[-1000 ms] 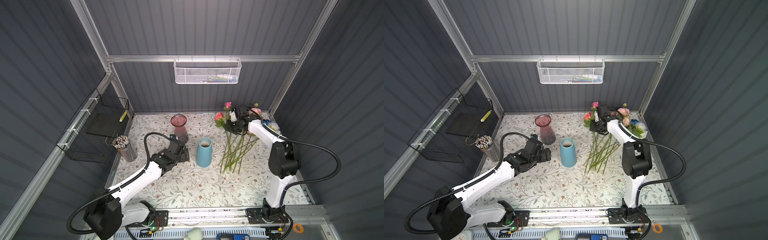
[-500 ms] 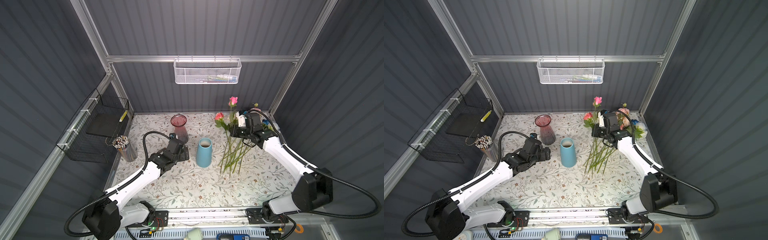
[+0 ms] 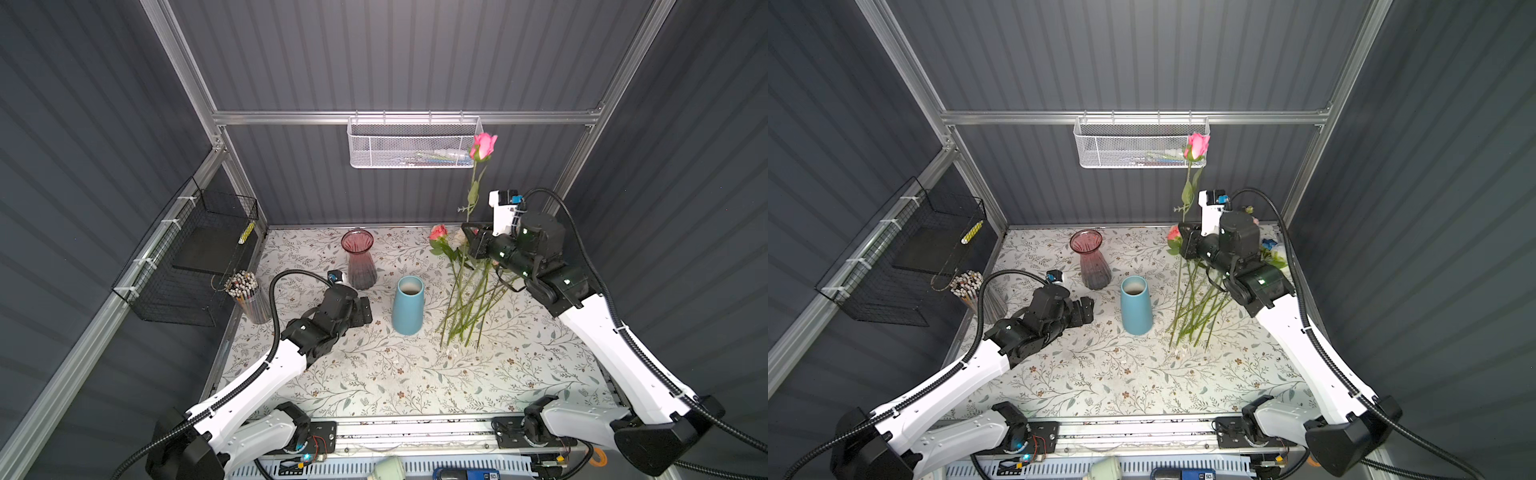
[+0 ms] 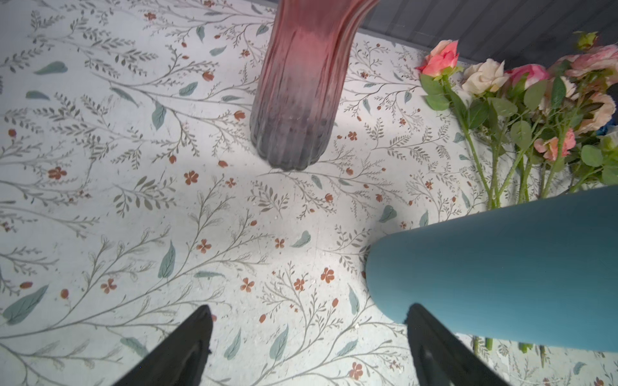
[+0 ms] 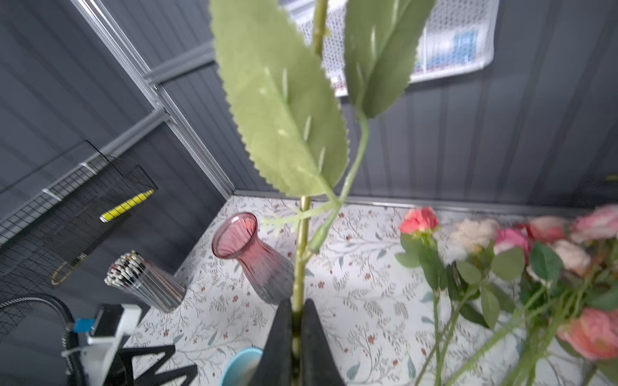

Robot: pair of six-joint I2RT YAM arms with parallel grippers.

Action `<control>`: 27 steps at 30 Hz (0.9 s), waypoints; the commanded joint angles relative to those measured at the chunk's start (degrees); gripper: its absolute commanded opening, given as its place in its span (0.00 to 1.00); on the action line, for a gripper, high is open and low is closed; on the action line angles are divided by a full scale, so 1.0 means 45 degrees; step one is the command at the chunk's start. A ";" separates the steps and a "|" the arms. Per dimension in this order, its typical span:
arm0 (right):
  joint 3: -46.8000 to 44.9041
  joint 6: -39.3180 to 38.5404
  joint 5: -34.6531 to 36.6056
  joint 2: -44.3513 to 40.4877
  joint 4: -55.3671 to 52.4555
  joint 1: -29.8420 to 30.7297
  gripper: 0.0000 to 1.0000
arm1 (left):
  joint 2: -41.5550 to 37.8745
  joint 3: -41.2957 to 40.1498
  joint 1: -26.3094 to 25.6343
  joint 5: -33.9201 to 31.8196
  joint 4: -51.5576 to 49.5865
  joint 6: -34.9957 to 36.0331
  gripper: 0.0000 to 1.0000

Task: Arrange flowers in a vase
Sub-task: Pick up the flower from the flowers, then place the flower in the vase.

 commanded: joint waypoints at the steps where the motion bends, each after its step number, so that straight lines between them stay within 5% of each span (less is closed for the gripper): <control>1: 0.1610 -0.0502 0.0588 0.0480 0.0554 0.0230 0.05 | -0.0506 -0.0569 0.0066 0.0312 0.0200 -0.0783 0.92; 11: 0.4744 -0.0459 0.0622 0.3030 0.1345 0.0784 0.06 | -0.1104 -0.1681 0.0066 0.2533 0.1679 -0.1811 1.00; 27: 0.4208 -0.0527 0.0538 0.4733 0.2492 0.1564 0.07 | -0.1169 -0.2301 0.0067 0.3339 0.2434 -0.2187 0.99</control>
